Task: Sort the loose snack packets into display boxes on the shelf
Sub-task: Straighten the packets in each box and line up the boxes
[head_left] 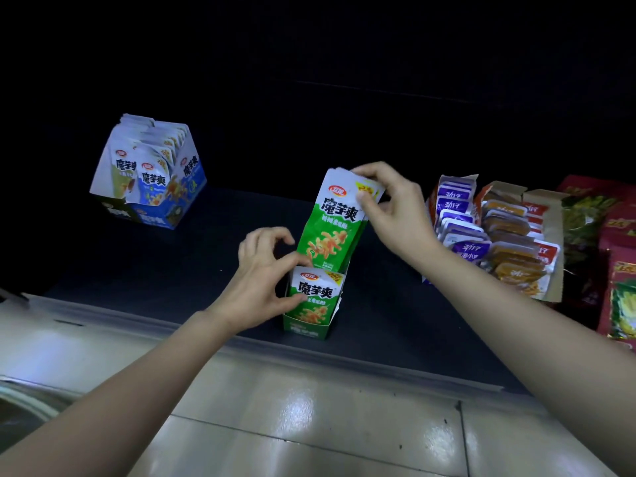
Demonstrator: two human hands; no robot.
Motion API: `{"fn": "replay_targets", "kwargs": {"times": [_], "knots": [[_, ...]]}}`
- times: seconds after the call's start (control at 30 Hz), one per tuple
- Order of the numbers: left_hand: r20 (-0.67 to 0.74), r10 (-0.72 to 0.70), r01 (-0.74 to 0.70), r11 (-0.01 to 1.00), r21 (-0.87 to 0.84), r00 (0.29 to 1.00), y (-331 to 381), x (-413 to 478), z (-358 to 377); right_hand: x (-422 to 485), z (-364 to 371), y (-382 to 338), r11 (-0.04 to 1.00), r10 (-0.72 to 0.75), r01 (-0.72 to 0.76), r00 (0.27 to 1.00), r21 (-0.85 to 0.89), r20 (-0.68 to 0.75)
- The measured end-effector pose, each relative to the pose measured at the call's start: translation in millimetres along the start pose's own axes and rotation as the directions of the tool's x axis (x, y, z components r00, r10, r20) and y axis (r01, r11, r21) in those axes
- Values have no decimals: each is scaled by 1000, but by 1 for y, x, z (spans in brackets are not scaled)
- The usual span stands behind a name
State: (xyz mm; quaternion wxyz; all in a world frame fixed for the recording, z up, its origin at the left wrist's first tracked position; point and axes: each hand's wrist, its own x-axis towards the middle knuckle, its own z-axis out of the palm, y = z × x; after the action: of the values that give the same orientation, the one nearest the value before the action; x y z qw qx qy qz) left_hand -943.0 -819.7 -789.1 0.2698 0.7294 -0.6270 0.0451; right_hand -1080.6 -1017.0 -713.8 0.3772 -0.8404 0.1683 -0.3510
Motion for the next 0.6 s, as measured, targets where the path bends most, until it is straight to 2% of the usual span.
{"fn": "replay_targets", "kwargs": {"times": [0.13, 0.37, 0.47, 0.6], "knots": [[9, -6, 7, 1000, -5, 1000, 1, 0, 0, -3, 5, 4, 999, 45, -46, 999, 8, 18], [26, 31, -30, 999, -30, 999, 0, 4, 1, 2, 1, 10, 947, 220, -271, 939, 174, 265], [47, 42, -40, 998, -45, 998, -1, 4, 1, -1, 2, 16, 934, 281, -325, 925, 147, 257], [74, 38, -31, 994, -103, 997, -5, 4, 1, -3, 11, 19, 941, 291, -326, 917, 92, 273]]}}
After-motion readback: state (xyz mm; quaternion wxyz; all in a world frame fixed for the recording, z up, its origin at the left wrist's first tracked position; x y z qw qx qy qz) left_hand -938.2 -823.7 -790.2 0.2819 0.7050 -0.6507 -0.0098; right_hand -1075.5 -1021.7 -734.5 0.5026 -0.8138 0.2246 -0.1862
